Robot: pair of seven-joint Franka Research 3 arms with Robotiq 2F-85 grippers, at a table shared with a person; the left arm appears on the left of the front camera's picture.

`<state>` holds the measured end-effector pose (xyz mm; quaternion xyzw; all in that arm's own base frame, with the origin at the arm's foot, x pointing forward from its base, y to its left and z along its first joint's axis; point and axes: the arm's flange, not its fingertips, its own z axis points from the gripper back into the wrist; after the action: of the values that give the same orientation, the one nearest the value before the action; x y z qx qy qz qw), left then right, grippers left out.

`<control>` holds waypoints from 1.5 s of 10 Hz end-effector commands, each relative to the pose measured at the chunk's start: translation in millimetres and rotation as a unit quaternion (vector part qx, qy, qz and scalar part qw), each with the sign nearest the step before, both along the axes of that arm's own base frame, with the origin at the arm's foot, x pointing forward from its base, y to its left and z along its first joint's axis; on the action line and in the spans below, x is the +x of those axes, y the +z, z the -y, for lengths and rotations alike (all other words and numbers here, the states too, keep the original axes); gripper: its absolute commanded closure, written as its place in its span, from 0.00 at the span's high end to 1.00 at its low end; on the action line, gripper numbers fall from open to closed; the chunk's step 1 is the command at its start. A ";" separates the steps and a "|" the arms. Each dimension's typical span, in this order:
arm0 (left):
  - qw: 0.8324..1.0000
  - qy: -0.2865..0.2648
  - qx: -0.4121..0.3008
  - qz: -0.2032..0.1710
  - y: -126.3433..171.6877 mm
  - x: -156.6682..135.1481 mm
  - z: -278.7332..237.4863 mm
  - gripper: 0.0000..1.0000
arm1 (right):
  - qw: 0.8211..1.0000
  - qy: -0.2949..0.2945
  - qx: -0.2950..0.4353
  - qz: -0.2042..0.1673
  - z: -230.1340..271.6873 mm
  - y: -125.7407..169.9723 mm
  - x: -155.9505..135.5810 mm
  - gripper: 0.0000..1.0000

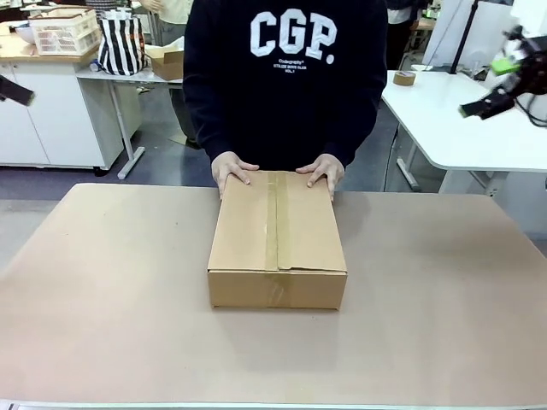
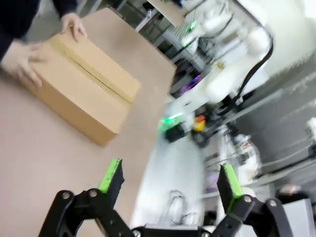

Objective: Pack the gift set into the box.
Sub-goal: Press and hold the closed box until the human finishes sealing it.

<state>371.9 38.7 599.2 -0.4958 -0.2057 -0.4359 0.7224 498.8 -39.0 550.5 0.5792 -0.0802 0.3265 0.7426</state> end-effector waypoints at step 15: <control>0.914 0.016 -0.056 0.401 -147.4 53.7 168.9 1.00 | 0.833 0.177 -0.083 0.518 -206.2 -89.7 55.5 1.00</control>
<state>426.9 -111.3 468.5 -0.3185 -0.4876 -0.5634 0.5860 558.9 164.6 481.0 0.2276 -0.3054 0.7129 0.5889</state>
